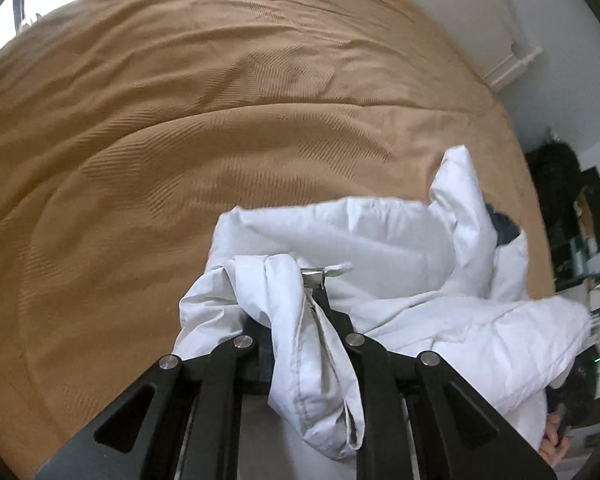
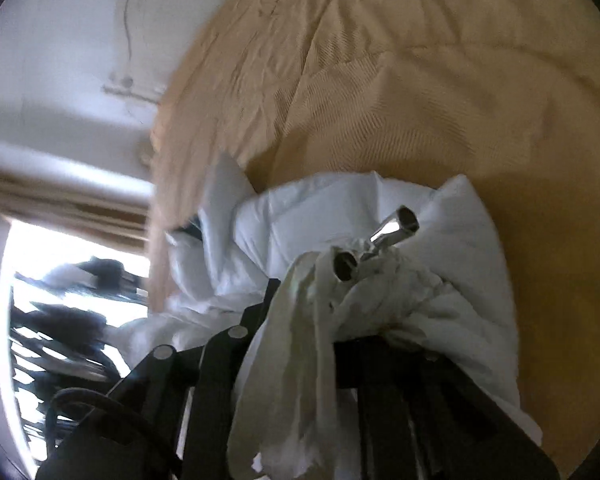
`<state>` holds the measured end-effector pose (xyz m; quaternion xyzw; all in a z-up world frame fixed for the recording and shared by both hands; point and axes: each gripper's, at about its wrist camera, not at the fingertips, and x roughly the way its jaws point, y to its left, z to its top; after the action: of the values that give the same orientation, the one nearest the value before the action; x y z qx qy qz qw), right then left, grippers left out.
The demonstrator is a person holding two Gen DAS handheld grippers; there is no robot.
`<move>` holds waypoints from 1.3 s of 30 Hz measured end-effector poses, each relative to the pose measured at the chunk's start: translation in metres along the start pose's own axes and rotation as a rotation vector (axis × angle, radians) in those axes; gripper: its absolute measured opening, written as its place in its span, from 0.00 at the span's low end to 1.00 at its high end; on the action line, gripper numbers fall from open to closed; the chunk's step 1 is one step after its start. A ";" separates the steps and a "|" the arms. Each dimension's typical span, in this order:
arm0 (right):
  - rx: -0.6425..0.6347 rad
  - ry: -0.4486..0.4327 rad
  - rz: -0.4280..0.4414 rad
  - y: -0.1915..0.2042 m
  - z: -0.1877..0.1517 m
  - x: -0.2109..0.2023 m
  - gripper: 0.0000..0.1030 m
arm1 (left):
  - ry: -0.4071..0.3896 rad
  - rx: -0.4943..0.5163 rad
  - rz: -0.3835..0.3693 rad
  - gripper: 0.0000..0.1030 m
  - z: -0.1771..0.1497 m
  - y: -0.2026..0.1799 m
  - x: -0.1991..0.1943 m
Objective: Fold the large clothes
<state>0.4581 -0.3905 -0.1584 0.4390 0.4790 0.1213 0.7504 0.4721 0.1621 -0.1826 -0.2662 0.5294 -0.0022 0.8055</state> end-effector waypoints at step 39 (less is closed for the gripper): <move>-0.353 -0.092 -0.428 0.124 -0.039 0.050 0.34 | -0.283 0.275 0.244 0.72 -0.027 -0.052 -0.164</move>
<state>0.4810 -0.2665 -0.0995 0.1952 0.4978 0.0215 0.8447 0.3912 0.1532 -0.0287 -0.0858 0.4342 0.0604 0.8947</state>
